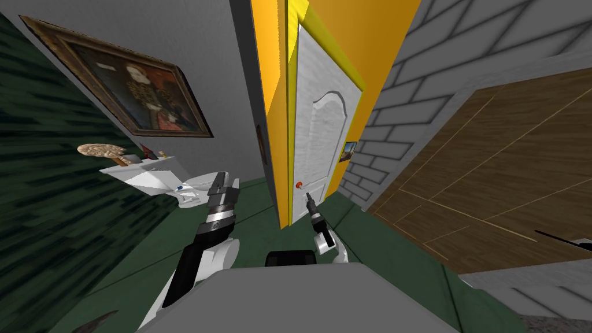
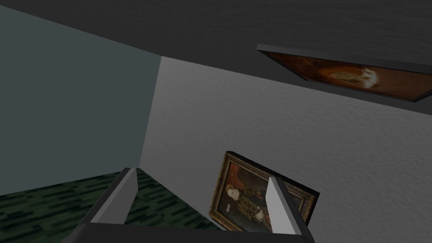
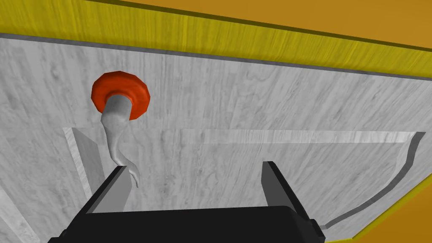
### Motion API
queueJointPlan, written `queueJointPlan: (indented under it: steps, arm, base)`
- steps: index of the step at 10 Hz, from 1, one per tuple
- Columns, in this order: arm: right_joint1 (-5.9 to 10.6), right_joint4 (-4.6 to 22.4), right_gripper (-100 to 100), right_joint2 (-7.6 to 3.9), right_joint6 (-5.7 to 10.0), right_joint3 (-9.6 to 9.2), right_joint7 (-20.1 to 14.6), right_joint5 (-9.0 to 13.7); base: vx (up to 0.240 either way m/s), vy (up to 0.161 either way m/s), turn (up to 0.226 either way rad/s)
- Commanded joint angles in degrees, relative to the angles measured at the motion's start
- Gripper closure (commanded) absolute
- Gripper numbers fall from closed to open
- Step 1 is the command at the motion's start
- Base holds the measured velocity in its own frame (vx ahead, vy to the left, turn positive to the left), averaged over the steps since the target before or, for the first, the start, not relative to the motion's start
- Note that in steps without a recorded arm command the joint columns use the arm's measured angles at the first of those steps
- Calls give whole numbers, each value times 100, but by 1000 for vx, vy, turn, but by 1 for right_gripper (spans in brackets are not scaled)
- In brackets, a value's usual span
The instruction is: Push the door open
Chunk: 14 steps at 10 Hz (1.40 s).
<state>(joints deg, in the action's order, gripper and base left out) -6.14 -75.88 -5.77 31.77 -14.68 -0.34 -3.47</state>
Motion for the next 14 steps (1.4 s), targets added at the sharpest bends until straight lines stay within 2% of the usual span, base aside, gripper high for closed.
queueJointPlan:
  steps: [1, 14]
  arm:
    - [105, 219, -100, 28, -28, -80, -11, -6]
    - [740, 1622, -100, 113, -4, -495, -145, 3]
  base:
    - [100, -213, 107]
    - [35, -123, 77]
